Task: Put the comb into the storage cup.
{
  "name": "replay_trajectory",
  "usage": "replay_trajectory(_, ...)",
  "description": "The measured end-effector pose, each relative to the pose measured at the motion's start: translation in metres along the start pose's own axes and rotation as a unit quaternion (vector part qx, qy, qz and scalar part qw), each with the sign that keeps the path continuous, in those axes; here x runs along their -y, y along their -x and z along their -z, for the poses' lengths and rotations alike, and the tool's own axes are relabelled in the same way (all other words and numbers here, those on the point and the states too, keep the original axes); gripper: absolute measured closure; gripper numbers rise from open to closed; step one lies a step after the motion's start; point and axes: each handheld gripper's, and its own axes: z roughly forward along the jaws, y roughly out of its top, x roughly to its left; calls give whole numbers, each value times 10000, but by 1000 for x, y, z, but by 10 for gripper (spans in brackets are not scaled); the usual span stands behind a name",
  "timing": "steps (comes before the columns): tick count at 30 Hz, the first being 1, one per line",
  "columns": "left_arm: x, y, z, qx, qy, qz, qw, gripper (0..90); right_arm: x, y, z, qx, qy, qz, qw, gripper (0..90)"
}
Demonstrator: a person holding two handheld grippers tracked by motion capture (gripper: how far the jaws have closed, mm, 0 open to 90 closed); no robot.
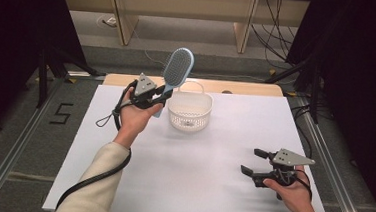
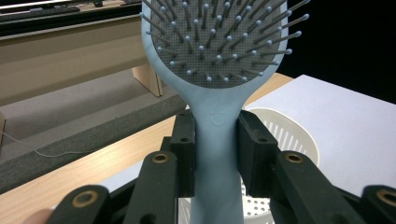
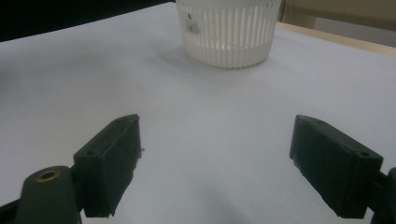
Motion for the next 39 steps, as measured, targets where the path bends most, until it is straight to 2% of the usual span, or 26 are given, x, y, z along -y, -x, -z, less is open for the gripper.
replay_trajectory(39, -9, 4, -15, 85, -65, -120, 9999, 699, 0, 0, 0, -5, 1, -7, 10000, 173)
